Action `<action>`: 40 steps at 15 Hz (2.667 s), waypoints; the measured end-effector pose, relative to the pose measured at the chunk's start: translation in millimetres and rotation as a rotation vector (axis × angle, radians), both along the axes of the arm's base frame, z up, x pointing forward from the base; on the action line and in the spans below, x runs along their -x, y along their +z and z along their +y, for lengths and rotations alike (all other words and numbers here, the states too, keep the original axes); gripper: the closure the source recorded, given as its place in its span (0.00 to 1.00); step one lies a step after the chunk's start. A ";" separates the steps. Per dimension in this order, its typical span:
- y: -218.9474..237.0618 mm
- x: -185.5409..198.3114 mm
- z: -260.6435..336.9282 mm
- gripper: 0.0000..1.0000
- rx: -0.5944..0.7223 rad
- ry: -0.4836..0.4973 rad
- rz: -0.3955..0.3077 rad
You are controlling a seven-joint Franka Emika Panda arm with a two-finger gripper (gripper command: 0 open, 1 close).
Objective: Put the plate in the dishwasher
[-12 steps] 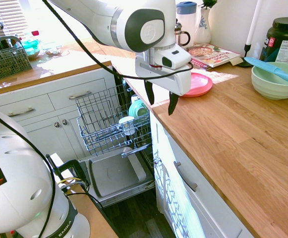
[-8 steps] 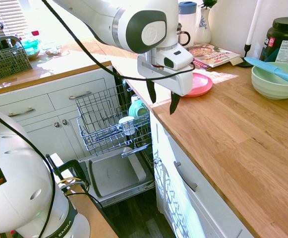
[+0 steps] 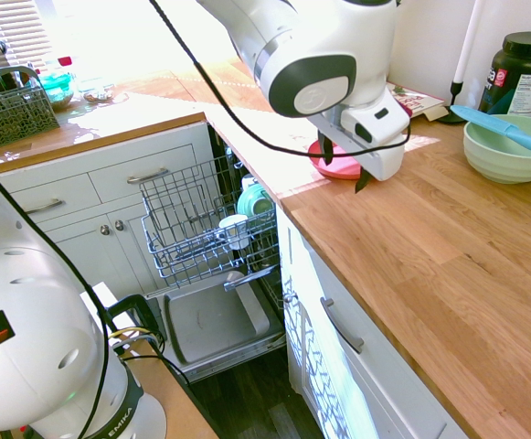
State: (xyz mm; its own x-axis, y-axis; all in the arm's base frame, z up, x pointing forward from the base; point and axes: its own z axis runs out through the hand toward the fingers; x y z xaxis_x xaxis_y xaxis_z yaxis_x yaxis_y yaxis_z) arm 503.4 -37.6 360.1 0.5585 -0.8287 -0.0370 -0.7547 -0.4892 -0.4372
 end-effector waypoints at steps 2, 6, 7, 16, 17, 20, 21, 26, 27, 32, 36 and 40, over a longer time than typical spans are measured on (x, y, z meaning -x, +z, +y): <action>-11.3 -15.0 -2.2 1.00 -0.040 -0.011 -0.020; -18.5 -39.5 0.0 1.00 -0.039 -0.011 -0.021; -17.1 -44.5 1.3 1.00 -0.029 -0.004 -0.023; -29.4 -67.6 22.8 1.00 -0.009 0.024 0.015; -33.1 -67.7 25.1 1.00 -0.011 0.025 0.022; -38.8 -71.2 30.6 1.00 -0.018 0.023 0.032; -39.8 -72.7 33.5 1.00 -0.022 0.024 0.033; -32.9 -80.7 44.8 1.00 -0.027 0.031 0.026; -25.9 -85.0 44.7 1.00 -0.018 0.042 0.018; 121.0 -122.9 112.6 1.00 0.216 0.258 -0.044; 207.8 -54.9 343.1 1.00 0.453 0.413 -0.098; 92.8 83.7 517.7 1.00 0.722 0.563 -0.163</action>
State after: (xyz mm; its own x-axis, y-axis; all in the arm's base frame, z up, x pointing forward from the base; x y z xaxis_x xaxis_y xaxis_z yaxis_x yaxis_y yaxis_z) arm 419.6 480.2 452.9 0.8383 -0.2254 0.4964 -0.2791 -0.9596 0.0357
